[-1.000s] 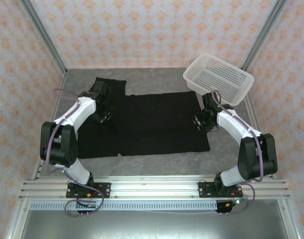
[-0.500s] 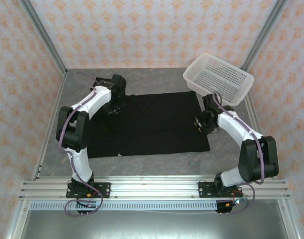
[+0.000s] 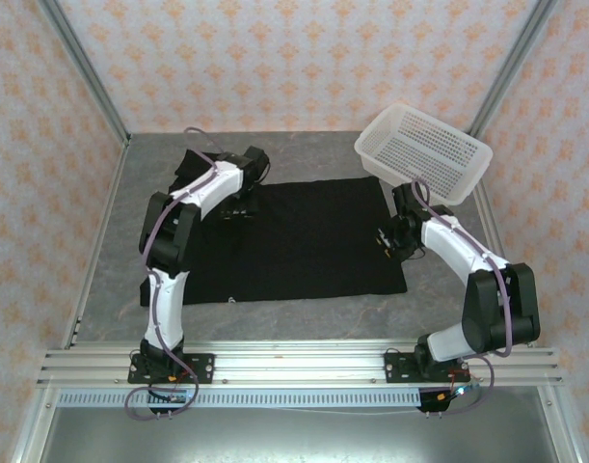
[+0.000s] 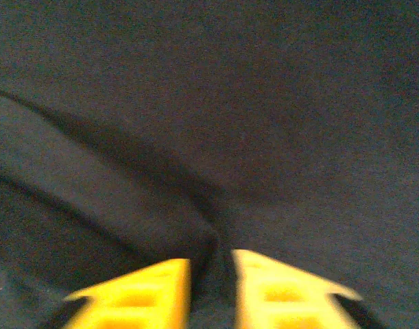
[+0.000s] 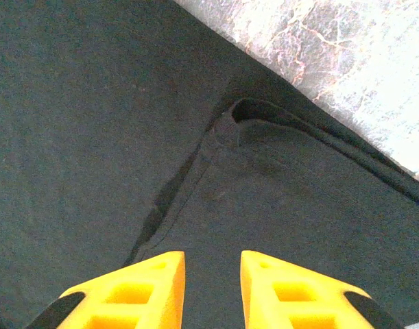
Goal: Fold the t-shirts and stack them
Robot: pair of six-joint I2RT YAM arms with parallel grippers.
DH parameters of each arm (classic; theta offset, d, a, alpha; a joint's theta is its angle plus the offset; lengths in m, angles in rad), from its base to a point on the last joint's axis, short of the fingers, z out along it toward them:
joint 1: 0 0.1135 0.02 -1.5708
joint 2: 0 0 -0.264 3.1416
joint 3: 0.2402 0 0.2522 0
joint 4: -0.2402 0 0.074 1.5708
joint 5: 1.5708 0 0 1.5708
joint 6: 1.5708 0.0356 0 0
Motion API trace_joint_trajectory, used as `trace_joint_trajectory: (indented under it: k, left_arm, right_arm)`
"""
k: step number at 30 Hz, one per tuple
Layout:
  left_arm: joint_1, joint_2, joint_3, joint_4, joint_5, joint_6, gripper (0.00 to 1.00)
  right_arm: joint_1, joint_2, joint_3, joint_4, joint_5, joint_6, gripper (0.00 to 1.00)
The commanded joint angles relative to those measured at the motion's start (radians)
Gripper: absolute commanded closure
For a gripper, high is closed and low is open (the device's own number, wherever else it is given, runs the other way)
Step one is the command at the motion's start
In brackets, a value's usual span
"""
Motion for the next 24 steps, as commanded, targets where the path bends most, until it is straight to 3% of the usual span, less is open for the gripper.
trace_joint_trajectory:
  k: [1,5,10,13,17,18,24]
  left_arm:
    - [-0.009,-0.186,-0.035,0.031,-0.124,-0.006,0.43]
    - [0.017,-0.330,-0.153,0.081,-0.013,-0.114,0.35]
    - [0.091,-0.339,-0.298,0.135,0.167,-0.229,0.34]
    - [0.171,-0.328,-0.351,0.197,0.231,-0.272,0.48]
    - [0.240,-0.260,-0.317,0.167,0.236,-0.264,0.84]
    - [0.256,-0.240,-0.311,0.160,0.237,-0.262,0.88]
    - [0.350,-0.152,-0.309,0.169,0.210,-0.235,0.88]
  right_arm:
    - [-0.003,-0.025,-0.018,-0.029,0.023,-0.021,0.72]
    - [-0.003,-0.016,-0.032,-0.009,0.010,-0.026,0.70]
    - [-0.005,0.006,-0.020,0.016,-0.008,-0.026,0.63]
    - [-0.004,0.009,-0.005,0.020,-0.013,-0.040,0.69]
    - [-0.005,0.009,0.004,0.003,0.012,-0.079,0.81]
    - [-0.004,0.013,-0.001,0.002,0.017,-0.086,0.83]
    - [-0.005,0.097,-0.018,0.078,0.025,-0.091,0.85]
